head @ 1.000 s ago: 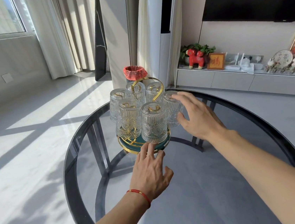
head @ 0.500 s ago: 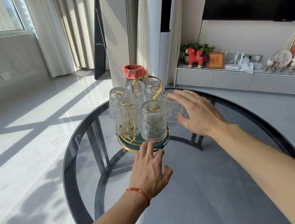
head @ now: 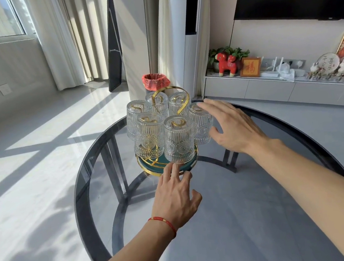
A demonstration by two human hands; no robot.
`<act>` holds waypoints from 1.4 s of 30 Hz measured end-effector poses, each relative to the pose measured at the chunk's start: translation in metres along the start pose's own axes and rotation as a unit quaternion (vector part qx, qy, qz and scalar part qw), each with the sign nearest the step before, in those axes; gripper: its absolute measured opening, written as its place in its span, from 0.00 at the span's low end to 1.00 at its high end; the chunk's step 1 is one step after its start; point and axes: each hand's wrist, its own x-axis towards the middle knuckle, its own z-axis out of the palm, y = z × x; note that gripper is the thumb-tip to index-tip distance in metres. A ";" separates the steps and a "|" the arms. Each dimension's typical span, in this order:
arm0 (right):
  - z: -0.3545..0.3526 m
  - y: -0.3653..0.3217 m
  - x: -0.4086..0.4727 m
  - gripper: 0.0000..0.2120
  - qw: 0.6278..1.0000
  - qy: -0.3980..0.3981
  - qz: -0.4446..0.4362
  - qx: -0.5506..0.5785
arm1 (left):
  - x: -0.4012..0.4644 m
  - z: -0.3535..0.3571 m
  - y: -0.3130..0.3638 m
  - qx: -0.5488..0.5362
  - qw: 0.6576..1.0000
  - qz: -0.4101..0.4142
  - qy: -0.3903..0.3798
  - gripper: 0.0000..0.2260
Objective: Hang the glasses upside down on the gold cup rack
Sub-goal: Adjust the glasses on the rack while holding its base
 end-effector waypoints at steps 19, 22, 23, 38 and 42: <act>-0.008 -0.007 0.115 0.41 0.922 -0.123 0.170 0.325 | -0.001 0.002 -0.001 0.004 1.000 0.000 0.000 0.19; -0.007 -0.007 0.114 0.41 0.926 -0.118 0.174 0.312 | -0.001 0.002 -0.001 0.011 1.000 -0.004 -0.010 0.21; -0.006 -0.007 0.114 0.39 0.930 -0.116 0.172 0.305 | -0.001 0.002 -0.001 0.012 1.000 -0.004 -0.010 0.21; -0.007 -0.008 0.119 0.32 0.941 -0.109 0.151 0.282 | 0.000 0.001 -0.002 0.008 1.000 -0.004 -0.007 0.21; -0.009 -0.012 0.121 0.32 0.936 -0.103 0.135 0.308 | 0.000 0.003 -0.003 0.003 1.000 0.002 0.003 0.20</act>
